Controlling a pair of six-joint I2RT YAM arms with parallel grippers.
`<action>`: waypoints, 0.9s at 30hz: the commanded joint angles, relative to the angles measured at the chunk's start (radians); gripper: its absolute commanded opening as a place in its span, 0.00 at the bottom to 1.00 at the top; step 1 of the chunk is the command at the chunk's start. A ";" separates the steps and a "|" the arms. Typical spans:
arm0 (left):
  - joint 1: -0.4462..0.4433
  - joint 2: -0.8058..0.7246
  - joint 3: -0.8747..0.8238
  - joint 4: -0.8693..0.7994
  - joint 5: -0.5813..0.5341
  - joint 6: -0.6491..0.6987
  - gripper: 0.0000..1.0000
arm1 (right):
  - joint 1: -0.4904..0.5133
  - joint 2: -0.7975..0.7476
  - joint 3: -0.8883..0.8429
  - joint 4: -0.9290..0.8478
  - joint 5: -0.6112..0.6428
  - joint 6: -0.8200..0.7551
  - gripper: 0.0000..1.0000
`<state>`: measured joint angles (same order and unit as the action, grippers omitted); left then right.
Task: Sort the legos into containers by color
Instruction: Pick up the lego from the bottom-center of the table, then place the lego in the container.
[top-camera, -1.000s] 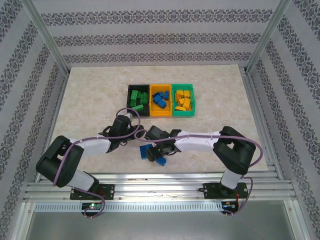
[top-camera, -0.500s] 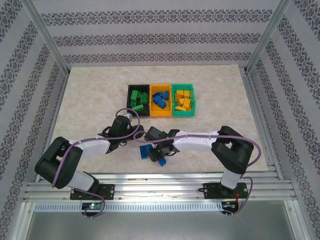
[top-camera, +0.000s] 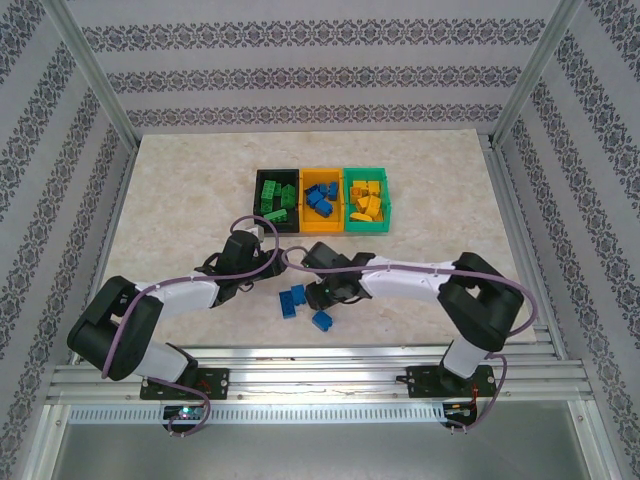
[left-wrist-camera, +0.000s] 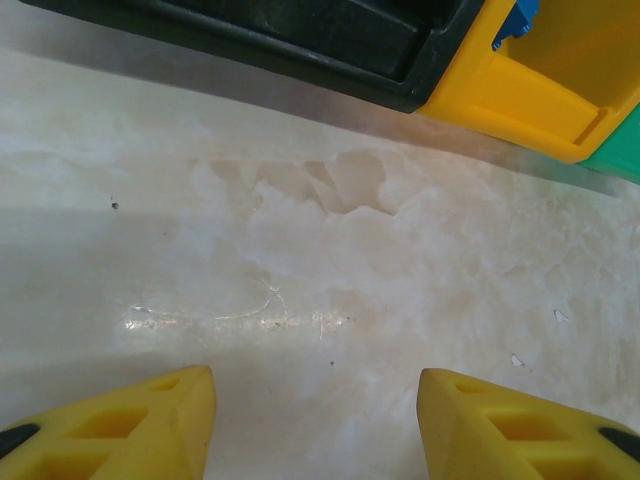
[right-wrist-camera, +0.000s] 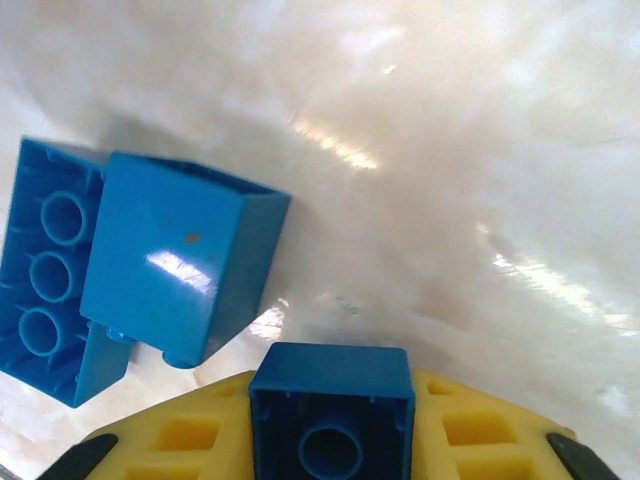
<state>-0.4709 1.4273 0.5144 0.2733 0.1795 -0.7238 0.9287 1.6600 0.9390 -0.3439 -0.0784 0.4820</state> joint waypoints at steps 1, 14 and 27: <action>0.009 -0.009 0.003 0.009 0.002 0.008 0.55 | -0.028 -0.079 -0.034 0.046 0.034 0.025 0.18; 0.009 0.029 0.027 0.023 0.035 -0.008 0.55 | -0.245 -0.236 -0.044 0.125 0.024 -0.014 0.18; -0.003 0.009 0.022 0.020 0.046 -0.036 0.55 | -0.387 -0.060 0.243 0.169 -0.091 -0.115 0.20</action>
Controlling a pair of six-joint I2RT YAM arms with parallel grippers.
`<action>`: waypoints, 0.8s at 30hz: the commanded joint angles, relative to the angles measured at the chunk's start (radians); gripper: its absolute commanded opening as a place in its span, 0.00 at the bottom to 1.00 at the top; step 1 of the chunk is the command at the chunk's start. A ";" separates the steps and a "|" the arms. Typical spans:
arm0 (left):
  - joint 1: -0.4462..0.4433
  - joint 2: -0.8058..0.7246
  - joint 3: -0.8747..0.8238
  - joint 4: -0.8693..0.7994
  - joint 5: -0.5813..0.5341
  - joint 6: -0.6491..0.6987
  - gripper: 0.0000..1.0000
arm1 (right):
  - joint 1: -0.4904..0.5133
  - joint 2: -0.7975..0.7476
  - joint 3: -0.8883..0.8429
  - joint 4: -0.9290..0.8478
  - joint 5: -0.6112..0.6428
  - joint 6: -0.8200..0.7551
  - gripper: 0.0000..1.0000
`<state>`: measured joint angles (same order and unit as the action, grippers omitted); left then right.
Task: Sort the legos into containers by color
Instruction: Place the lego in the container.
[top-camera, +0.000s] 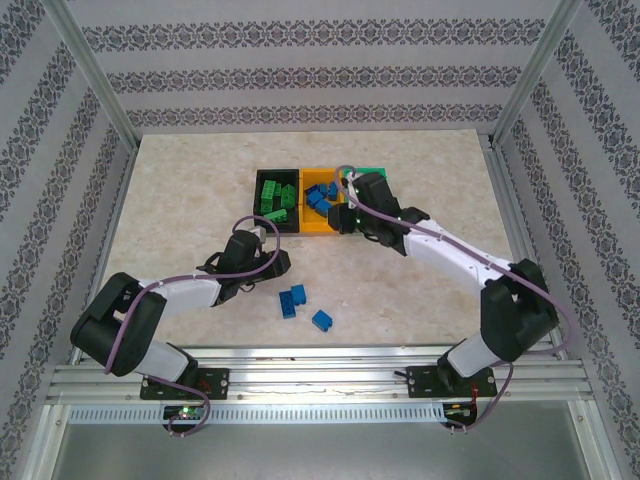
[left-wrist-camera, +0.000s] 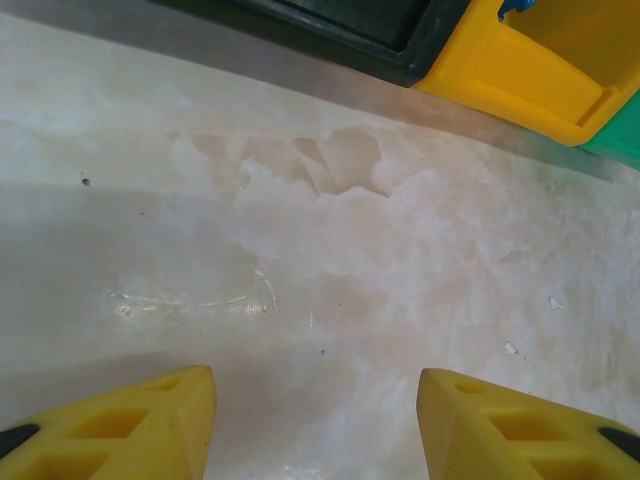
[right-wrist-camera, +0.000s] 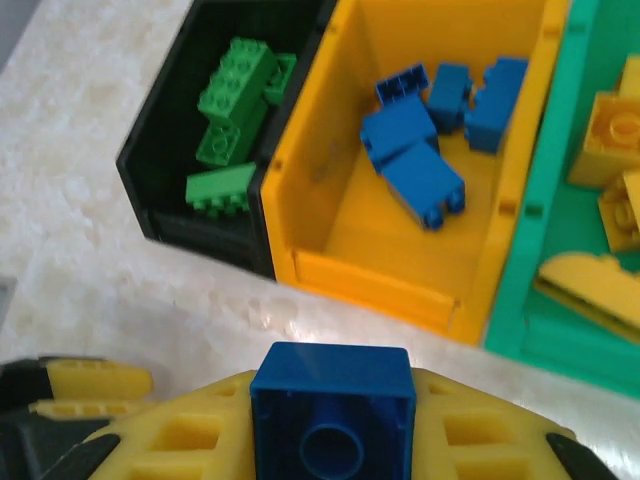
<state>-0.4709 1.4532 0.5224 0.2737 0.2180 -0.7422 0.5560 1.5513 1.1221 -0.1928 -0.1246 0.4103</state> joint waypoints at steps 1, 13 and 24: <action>-0.003 -0.015 0.016 0.019 0.015 -0.019 0.55 | -0.021 0.073 0.082 0.019 -0.047 -0.052 0.21; -0.025 -0.041 0.020 -0.014 0.000 -0.020 0.55 | -0.073 0.377 0.376 -0.061 -0.145 -0.080 0.27; -0.063 -0.077 0.035 -0.117 -0.058 0.016 0.55 | -0.064 0.466 0.437 -0.081 -0.186 -0.079 0.46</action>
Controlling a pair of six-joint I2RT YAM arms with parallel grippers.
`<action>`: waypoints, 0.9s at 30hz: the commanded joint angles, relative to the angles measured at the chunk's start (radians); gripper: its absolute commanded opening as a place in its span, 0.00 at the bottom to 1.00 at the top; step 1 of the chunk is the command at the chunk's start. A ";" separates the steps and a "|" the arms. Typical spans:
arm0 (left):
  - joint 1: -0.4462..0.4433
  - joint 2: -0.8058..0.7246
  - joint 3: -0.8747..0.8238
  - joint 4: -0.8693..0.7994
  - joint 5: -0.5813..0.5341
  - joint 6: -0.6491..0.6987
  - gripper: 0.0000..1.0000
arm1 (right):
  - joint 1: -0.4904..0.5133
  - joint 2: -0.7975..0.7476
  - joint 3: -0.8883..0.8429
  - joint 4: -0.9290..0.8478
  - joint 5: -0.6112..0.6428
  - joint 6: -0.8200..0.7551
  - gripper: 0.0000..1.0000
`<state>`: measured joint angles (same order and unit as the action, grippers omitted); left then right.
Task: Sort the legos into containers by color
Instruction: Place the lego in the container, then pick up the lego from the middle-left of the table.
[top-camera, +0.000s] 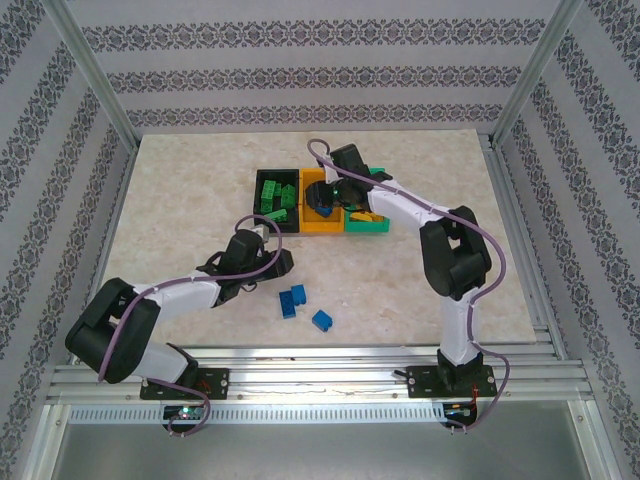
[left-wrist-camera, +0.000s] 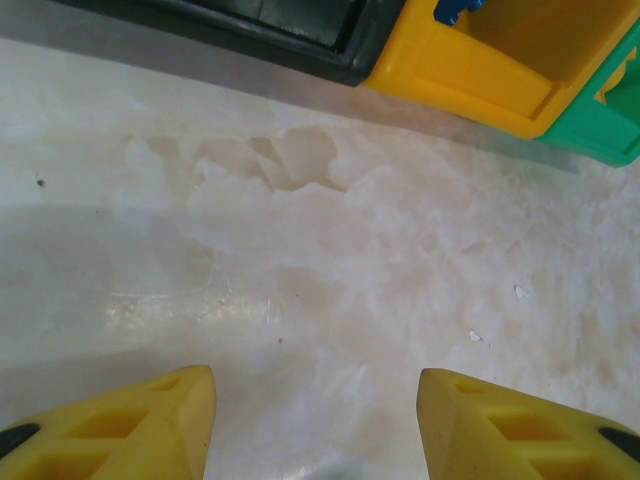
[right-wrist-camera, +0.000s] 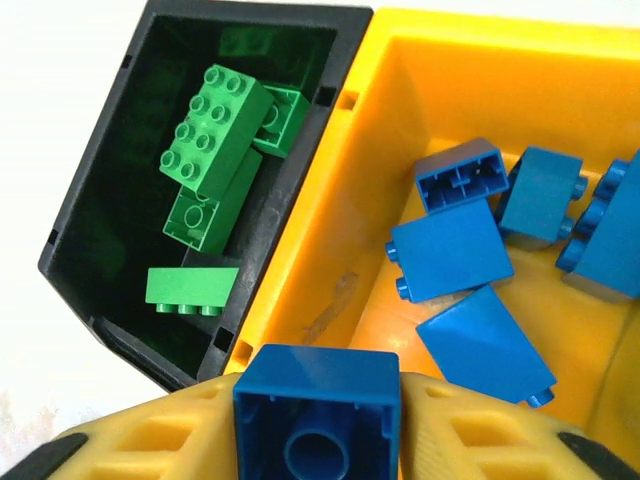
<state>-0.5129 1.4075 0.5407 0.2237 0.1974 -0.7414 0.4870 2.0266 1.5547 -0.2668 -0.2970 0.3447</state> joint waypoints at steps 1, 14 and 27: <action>-0.022 -0.031 0.015 -0.069 -0.032 0.018 0.55 | 0.005 -0.020 -0.015 -0.002 -0.005 -0.017 0.48; -0.107 -0.043 0.080 -0.221 -0.045 0.161 0.55 | 0.014 -0.227 -0.283 0.041 0.027 -0.043 0.54; -0.227 -0.061 0.157 -0.416 -0.029 0.332 0.55 | 0.042 -0.461 -0.676 0.154 0.146 -0.007 0.55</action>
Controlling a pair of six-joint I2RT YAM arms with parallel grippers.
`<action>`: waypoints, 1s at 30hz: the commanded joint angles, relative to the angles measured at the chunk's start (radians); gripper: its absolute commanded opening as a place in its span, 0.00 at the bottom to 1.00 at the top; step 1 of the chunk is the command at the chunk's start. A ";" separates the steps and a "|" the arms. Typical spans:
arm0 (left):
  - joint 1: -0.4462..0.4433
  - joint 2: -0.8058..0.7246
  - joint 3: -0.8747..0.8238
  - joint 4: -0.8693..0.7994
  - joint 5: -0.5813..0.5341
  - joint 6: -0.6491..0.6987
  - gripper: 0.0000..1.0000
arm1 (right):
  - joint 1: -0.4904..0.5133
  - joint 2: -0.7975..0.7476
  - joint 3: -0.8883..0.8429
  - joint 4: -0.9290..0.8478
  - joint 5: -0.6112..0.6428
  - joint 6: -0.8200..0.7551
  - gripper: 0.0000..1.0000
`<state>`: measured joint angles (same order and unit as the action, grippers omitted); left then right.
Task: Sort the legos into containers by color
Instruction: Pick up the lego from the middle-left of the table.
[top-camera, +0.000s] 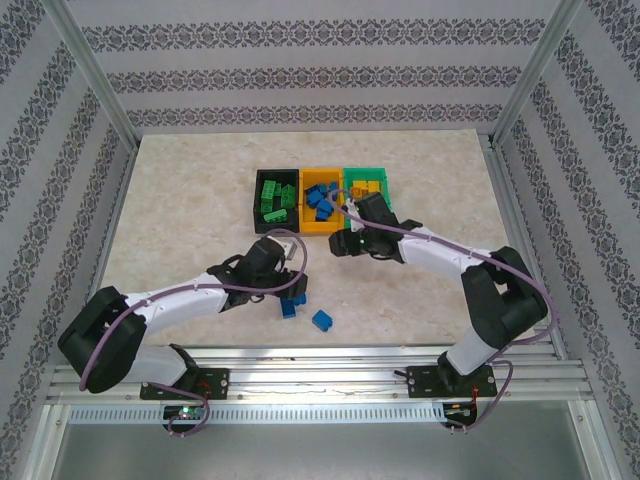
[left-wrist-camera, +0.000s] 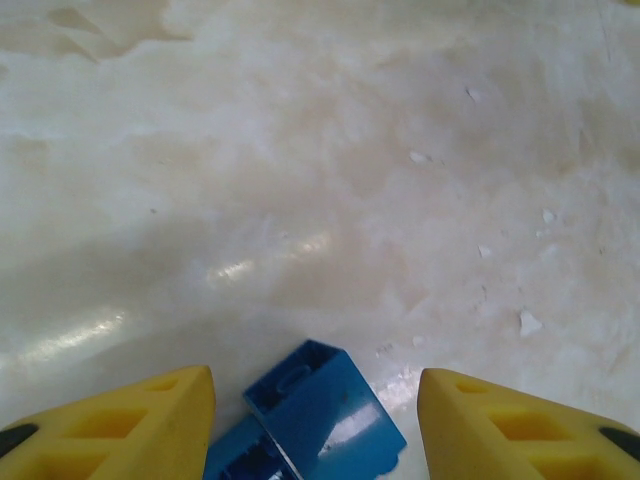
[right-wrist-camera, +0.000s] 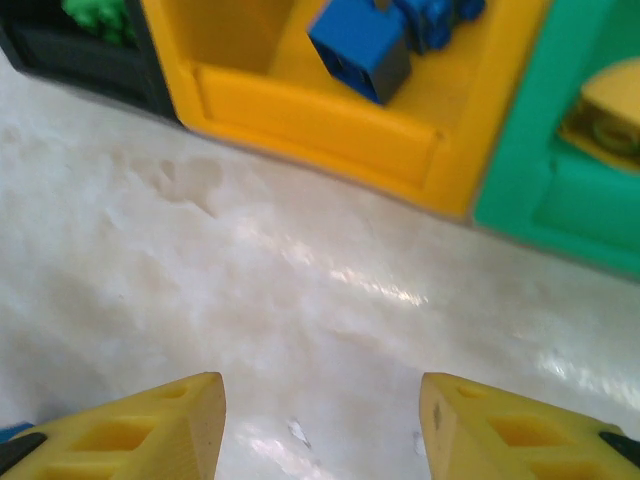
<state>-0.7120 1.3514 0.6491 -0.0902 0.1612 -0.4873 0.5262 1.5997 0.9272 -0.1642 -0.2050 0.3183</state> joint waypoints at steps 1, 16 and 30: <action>-0.040 0.001 0.062 -0.126 0.000 0.094 0.55 | 0.002 -0.039 -0.065 0.054 0.065 0.019 0.55; -0.060 0.154 0.213 -0.325 -0.022 0.299 0.59 | -0.012 -0.062 -0.121 0.069 0.101 0.022 0.57; -0.060 0.369 0.405 -0.558 -0.057 0.479 0.59 | -0.023 -0.075 -0.145 0.068 0.113 0.020 0.57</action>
<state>-0.7601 1.6936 1.0317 -0.5419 0.1371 -0.0734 0.5125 1.5478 0.7948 -0.1139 -0.1112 0.3347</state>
